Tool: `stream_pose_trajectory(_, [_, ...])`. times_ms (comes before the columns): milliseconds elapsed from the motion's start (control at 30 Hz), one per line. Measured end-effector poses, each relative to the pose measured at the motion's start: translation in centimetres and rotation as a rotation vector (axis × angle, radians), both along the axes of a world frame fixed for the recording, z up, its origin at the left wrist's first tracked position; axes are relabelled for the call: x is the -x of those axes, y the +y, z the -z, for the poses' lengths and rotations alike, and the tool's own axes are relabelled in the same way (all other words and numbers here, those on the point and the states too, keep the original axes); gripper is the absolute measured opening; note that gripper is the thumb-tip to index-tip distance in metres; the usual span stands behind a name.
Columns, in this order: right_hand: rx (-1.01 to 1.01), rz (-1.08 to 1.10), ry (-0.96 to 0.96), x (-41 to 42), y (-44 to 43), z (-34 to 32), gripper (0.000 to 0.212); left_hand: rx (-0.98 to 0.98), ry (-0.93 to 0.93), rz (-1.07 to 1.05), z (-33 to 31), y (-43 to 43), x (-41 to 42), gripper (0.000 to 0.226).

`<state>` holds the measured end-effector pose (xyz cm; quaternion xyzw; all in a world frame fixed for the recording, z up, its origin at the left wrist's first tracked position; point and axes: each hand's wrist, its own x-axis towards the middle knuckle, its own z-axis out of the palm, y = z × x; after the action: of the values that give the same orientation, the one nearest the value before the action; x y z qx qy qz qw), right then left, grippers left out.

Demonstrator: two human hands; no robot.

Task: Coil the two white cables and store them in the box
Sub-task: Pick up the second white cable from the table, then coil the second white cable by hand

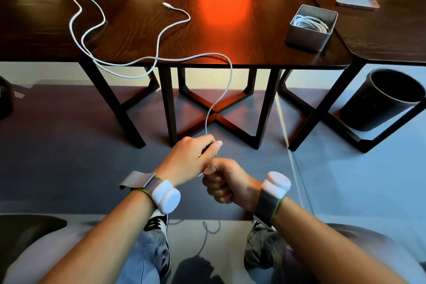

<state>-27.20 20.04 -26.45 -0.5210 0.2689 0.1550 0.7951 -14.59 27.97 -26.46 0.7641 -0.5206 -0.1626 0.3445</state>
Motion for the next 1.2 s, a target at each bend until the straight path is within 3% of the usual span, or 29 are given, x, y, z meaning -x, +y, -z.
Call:
stream_pose_trajectory(67, [-0.059,-0.025,-0.003,0.0,-0.2,-0.2,0.032,0.001,0.040,0.006,-0.1,0.0,0.1,0.042])
stream_pose_trajectory(167, [-0.331,-0.093,-0.092,0.1,-0.9,-0.9,0.038,0.059,0.181,-0.027,-0.5,-0.3,0.5,0.046])
stream_pose_trajectory(300, [-0.684,-0.072,-0.268,0.3,-0.6,-1.5,0.051,0.178,0.683,-0.113,0.6,-0.8,2.3,0.052])
stream_pose_trajectory(400, [-0.832,0.115,-0.382,0.4,0.1,-1.5,0.049,0.075,1.013,-0.280,2.4,-1.4,3.1,0.066])
stream_pose_trajectory(467, [-0.931,0.307,-0.431,0.2,0.1,-1.7,0.044,-0.025,1.040,-0.405,3.1,-1.7,3.3,0.064])
stream_pose_trajectory(533, [-0.941,0.513,-0.459,-0.1,-0.3,-1.7,0.042,-0.094,0.817,-0.357,3.9,-1.4,3.7,0.040])
stream_pose_trajectory(600, [-0.870,0.672,-0.470,-0.5,-0.8,-1.7,0.044,-0.198,0.625,-0.270,4.3,-0.9,4.4,0.033])
stream_pose_trajectory(733, [-0.524,0.856,-0.391,-1.4,-1.8,-0.8,0.040,-0.366,0.598,-0.124,4.5,-0.7,6.1,0.034])
stream_pose_trajectory(867, [0.118,0.790,-0.258,-1.4,-2.4,0.6,0.035,-0.466,0.531,0.017,3.6,-0.2,6.7,0.038])
stream_pose_trajectory(1000, [0.918,0.512,-0.172,-1.0,-3.6,0.7,0.035,-0.610,0.109,0.162,2.7,-0.1,5.1,0.053])
stream_pose_trajectory(1067, [1.026,0.364,-0.123,-0.9,-4.2,0.7,0.034,-0.587,0.068,0.108,1.8,-0.1,4.3,0.049])
stream_pose_trajectory(1200, [0.910,0.134,-0.005,-0.6,-3.3,0.9,0.035,-0.338,-0.070,-0.113,-0.7,0.2,2.1,0.025])
